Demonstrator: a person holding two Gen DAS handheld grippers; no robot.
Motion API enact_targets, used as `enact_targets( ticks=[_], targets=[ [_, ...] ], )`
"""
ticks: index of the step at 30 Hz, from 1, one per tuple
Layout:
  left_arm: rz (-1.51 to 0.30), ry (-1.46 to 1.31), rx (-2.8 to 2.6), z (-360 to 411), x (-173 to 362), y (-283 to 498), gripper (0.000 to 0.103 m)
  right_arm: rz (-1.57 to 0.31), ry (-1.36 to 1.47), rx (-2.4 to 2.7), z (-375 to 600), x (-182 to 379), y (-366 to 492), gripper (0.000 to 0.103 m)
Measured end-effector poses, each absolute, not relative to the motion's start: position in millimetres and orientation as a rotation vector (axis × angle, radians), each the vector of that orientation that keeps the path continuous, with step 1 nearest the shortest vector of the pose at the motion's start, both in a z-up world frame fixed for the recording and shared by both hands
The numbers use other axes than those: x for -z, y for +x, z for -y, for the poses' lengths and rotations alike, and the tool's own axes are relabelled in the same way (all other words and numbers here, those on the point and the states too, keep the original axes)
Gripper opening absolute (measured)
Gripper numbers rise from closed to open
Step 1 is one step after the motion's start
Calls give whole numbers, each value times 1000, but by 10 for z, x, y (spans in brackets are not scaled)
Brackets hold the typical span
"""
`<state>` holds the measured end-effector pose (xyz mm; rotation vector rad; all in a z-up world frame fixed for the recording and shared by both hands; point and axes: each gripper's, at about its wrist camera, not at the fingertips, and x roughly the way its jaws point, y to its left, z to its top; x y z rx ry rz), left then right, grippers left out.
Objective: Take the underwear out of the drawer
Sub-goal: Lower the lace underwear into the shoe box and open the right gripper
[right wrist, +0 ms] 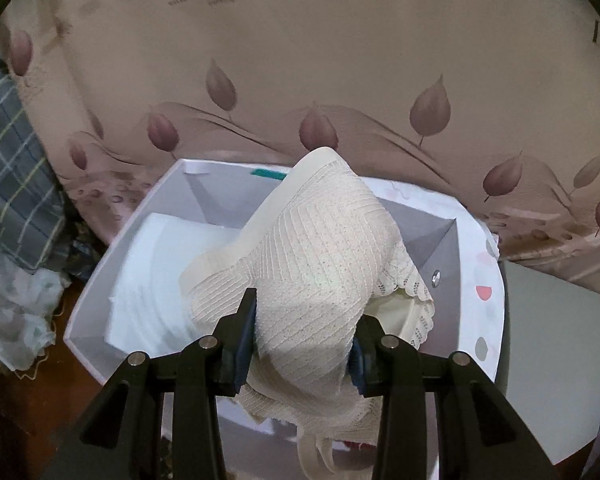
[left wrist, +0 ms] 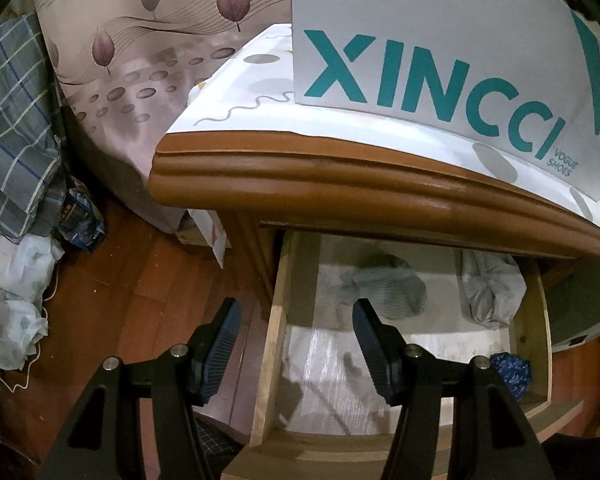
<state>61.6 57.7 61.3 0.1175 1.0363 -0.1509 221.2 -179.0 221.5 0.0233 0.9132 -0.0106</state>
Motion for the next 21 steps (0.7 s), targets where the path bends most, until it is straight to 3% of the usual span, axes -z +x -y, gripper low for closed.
enact_targets(
  ticks=[9, 11, 15, 17, 21],
  targets=[
    [-1055, 106, 148, -578, -589, 643, 60, -973, 65, 31, 1957, -1849, 2331, 44],
    [-1054, 107, 151, -582, -586, 646, 60, -982, 61, 29, 1950, -1834, 2323, 51],
    [-1060, 108, 151, -577, -568, 653, 60, -973, 39, 33, 1920, -1842, 2285, 56],
    [-1058, 107, 152, -578, -568, 653, 60, -967, 47, 37, 1928, -1856, 2252, 64],
    [-1058, 110, 154, -574, -560, 653, 60, -959, 23, 55, 1912, -1880, 2194, 69]
  ],
)
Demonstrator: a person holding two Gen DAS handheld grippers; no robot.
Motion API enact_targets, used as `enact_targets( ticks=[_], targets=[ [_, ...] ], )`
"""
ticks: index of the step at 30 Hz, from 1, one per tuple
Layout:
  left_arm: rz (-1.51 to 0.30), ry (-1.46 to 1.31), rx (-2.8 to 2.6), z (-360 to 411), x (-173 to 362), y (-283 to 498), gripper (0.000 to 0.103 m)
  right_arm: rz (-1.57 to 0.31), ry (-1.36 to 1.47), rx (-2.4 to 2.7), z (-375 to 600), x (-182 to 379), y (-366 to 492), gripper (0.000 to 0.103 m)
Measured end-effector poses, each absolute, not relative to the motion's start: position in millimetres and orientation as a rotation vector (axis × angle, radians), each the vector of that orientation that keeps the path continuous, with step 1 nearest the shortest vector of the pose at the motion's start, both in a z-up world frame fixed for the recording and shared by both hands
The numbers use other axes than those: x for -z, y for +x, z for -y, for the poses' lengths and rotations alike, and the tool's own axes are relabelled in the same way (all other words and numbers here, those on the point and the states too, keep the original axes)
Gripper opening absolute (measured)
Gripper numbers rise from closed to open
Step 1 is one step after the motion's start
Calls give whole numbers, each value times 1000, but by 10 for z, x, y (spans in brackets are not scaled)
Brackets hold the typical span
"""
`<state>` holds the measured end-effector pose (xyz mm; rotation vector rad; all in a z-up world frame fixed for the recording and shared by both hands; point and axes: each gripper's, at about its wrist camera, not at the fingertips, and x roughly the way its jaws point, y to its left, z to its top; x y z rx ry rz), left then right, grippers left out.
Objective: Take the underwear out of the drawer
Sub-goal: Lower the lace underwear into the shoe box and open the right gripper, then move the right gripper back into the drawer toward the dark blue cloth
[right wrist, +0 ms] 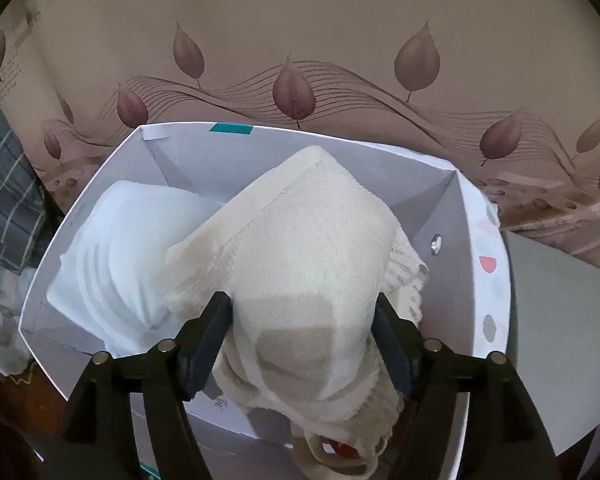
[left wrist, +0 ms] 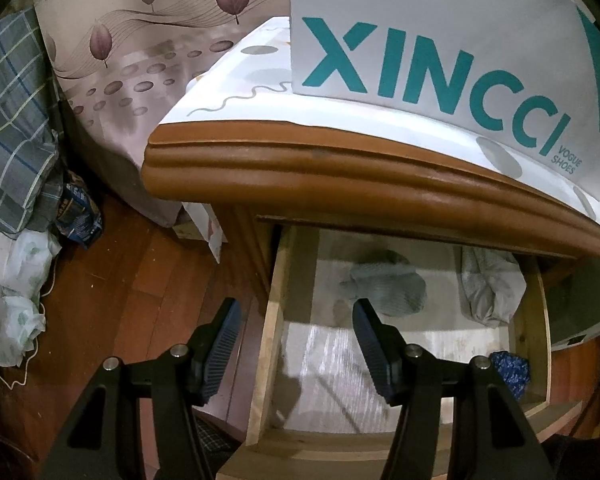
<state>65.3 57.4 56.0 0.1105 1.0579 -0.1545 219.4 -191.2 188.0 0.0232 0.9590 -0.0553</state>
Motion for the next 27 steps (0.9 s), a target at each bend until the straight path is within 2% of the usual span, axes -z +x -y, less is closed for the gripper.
enact_targets(
  ticks=[8, 15, 27],
  targets=[
    [-1059, 114, 152, -563, -554, 654, 60, -941, 21, 40, 1886, -1985, 2049, 76],
    [-1052, 114, 151, -560, -575, 645, 60, -924, 1, 15, 1810, -2056, 1847, 76],
    [-1033, 112, 155, -572, -653, 614, 60, -904, -36, -89, 1729, -2126, 1029, 77]
  ],
)
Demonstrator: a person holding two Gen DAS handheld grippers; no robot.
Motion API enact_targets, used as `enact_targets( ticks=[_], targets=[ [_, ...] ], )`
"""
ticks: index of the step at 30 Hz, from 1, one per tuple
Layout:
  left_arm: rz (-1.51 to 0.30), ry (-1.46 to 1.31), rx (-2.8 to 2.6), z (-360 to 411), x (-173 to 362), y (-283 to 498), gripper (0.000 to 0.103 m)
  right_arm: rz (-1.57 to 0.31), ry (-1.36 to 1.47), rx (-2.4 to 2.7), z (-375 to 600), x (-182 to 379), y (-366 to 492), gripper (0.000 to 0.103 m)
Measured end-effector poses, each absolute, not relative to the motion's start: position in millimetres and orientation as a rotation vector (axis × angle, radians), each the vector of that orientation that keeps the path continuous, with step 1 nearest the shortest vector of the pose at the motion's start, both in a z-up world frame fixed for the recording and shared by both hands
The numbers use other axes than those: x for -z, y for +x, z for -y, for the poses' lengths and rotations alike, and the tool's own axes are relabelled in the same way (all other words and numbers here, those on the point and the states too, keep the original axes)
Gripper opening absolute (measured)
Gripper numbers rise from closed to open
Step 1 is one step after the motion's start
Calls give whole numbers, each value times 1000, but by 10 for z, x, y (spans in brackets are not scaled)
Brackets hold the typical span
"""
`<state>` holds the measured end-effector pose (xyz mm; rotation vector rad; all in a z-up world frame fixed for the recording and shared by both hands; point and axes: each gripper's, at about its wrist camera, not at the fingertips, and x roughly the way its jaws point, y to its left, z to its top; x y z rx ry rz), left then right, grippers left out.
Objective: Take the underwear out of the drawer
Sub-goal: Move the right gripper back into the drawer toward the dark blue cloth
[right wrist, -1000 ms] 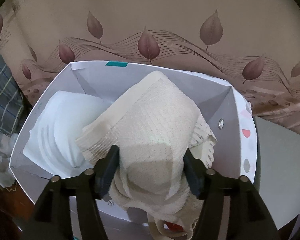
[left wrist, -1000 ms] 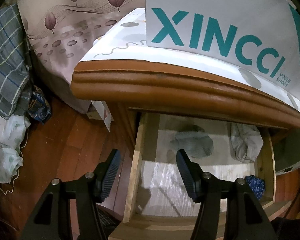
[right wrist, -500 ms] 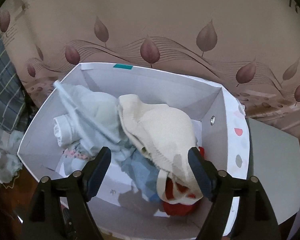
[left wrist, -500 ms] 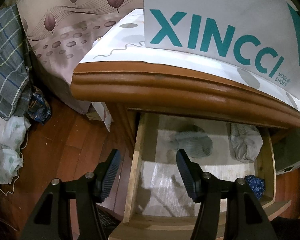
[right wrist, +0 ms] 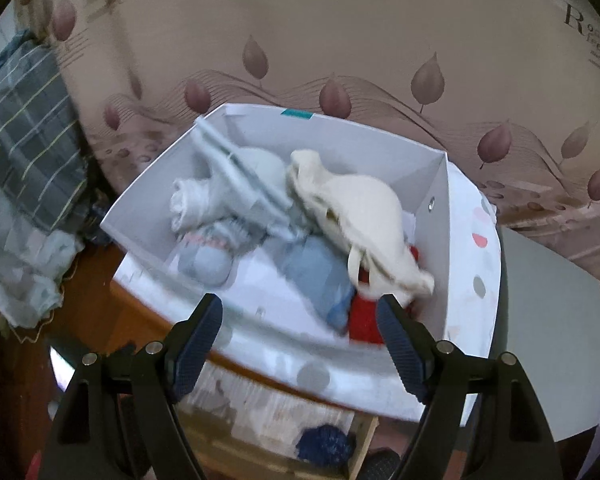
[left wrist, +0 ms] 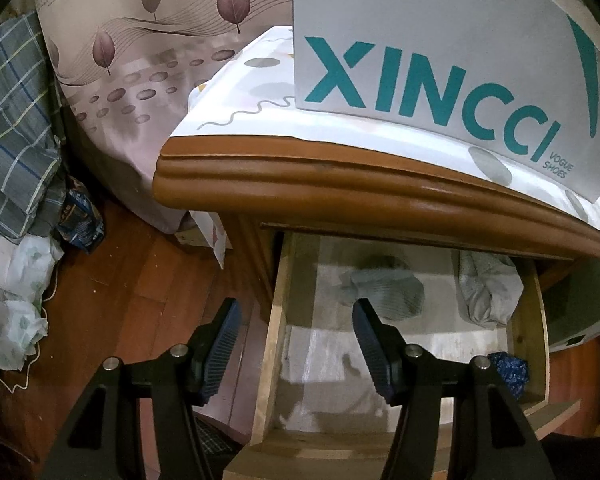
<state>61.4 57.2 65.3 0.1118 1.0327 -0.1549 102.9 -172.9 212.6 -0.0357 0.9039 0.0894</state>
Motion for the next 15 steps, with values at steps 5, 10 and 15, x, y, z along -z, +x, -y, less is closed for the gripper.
enact_targets(
  ticks=[5, 10, 15],
  targets=[
    [-1027, 109, 154, -586, -677, 595, 60, -933, -47, -121, 1764, -2055, 737, 77],
    [-1032, 117, 156, -587, -675, 591, 60, -980, -40, -139, 1842, -1865, 477, 77],
    [-1029, 117, 156, -602, -686, 579, 60, -1039, -42, -148, 1864, -1564, 288, 76]
  ],
)
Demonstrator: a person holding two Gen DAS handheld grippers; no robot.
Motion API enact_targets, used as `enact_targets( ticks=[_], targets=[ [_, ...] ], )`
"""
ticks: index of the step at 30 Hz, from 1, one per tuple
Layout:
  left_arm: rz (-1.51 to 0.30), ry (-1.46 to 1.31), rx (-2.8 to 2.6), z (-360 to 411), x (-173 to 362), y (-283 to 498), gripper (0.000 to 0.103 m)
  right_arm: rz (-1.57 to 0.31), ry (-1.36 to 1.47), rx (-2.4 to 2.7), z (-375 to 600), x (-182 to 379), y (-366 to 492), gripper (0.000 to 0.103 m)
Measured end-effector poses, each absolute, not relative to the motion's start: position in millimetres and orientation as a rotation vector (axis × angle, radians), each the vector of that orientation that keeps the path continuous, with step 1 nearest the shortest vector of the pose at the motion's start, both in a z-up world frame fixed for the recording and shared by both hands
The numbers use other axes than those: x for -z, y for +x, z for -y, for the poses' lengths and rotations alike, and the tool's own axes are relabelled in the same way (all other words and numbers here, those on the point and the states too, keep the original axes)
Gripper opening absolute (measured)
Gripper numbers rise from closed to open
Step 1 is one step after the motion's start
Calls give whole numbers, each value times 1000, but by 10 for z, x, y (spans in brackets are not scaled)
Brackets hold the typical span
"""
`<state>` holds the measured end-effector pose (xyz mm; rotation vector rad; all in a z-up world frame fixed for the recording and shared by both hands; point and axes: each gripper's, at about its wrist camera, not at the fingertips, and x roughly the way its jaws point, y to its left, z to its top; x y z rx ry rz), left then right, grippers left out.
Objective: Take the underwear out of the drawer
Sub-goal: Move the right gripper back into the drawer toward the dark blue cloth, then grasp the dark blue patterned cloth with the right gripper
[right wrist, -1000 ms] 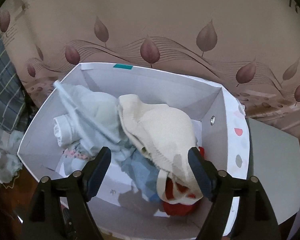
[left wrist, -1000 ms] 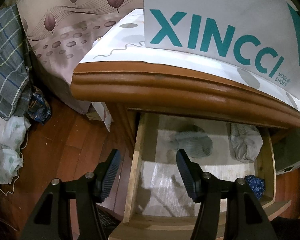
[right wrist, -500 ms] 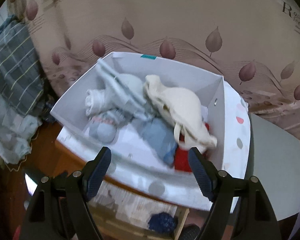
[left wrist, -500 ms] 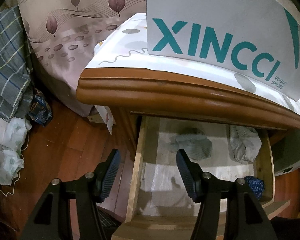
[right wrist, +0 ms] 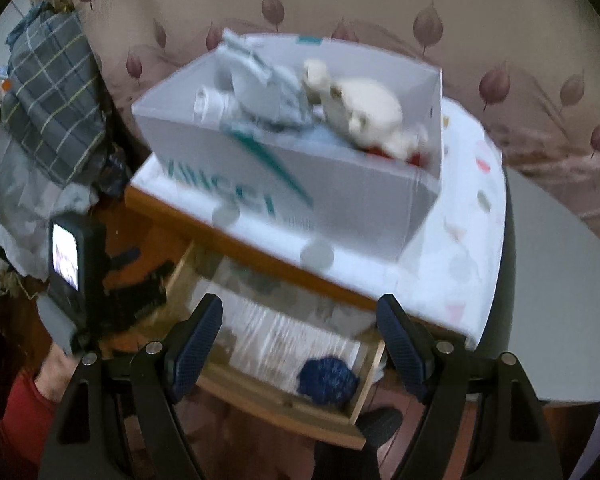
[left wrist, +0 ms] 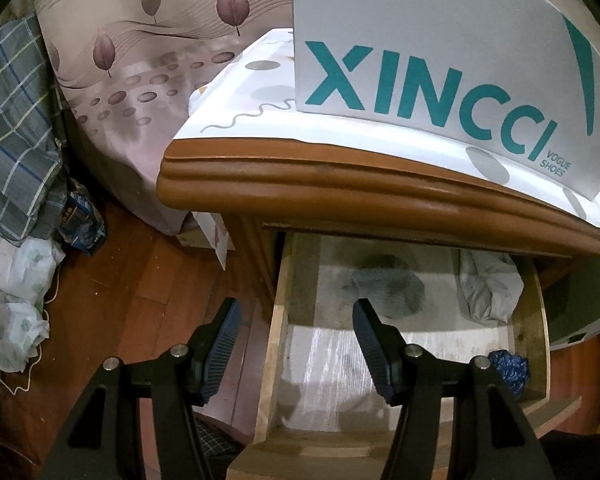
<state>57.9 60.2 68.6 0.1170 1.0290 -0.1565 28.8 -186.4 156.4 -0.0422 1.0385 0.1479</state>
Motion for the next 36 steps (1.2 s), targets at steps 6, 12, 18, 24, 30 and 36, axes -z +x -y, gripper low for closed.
enact_targets(
  ticks=[6, 12, 18, 24, 30, 36],
  targets=[
    [-1031, 120, 157, -595, -702, 566, 60, -1154, -32, -161, 1856, -996, 204, 76],
    [-1035, 119, 157, -603, -688, 583, 60, -1259, -48, -169, 1793, -432, 235, 76],
    [-1034, 115, 172, -608, -706, 569, 60, -1345, -57, -166, 1798, 40, 343, 76],
    [-1048, 121, 194, -586, -687, 563, 60, -1439, -79, -145, 1869, 434, 527, 76],
    [-1060, 142, 210, -540, -653, 553, 60, -1536, -147, -139, 1899, 773, 686, 76],
    [-1063, 181, 215, -474, -613, 540, 60, -1620, -186, -144, 1893, 1062, 808, 76]
  ],
)
